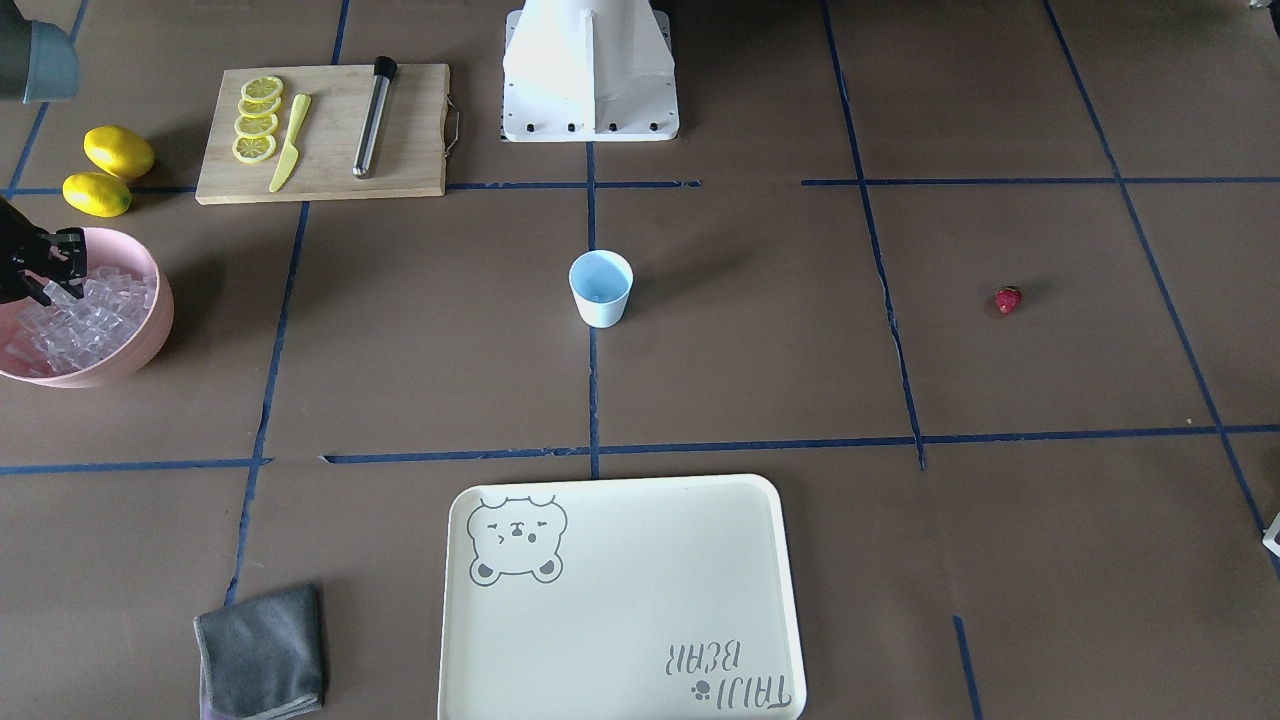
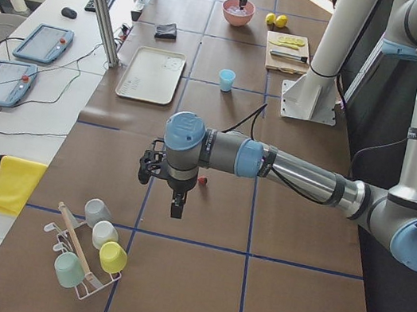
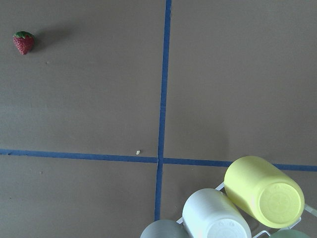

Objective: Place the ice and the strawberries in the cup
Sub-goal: 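Lower the right gripper into the bowl and grasp ice cubes again, then carry the ice with the right gripper over the blue cup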

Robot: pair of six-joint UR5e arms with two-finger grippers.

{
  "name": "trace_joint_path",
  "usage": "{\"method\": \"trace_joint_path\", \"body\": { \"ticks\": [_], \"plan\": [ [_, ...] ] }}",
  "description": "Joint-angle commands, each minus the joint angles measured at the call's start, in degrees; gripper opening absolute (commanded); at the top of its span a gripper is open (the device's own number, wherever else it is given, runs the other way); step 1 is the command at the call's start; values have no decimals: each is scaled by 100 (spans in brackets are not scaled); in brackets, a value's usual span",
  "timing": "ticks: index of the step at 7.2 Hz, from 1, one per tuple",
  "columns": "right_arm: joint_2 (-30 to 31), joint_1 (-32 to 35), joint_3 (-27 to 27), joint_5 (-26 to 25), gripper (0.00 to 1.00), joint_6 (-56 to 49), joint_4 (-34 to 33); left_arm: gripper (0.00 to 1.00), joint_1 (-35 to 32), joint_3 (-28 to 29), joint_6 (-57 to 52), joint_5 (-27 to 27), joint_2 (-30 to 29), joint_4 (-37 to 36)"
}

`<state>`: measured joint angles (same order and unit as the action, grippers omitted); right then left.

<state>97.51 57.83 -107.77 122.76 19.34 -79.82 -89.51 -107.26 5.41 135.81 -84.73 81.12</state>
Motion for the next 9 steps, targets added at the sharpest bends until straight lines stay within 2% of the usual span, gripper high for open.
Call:
{"method": "trace_joint_path", "body": {
  "ticks": [1, 2, 3, 5, 7, 9],
  "plan": [
    [5, 97, -42, 81, 8, 0, -7, 100, 4, -5, 4, 7, 1, -8],
    [5, 263, -130, 342, 3, -9, -16, 100, 4, -5, 4, 7, 1, -8],
    [-30, 578, -200, 658, 1, -9, -24, 100, 4, -5, 4, 7, 1, -8],
    [-274, 800, -411, 1326, 0, 35, -24, 100, 4, 4, 4, -2, 9, -8],
    [-949, 801, -403, 1732, 0, 306, -68, 100, 4, 13, 4, -2, 27, -8],
    [-2002, 268, -412, 1769, 0, 1855, -68, 100, 4, 47, 4, 7, 44, -8]
  ]
}}
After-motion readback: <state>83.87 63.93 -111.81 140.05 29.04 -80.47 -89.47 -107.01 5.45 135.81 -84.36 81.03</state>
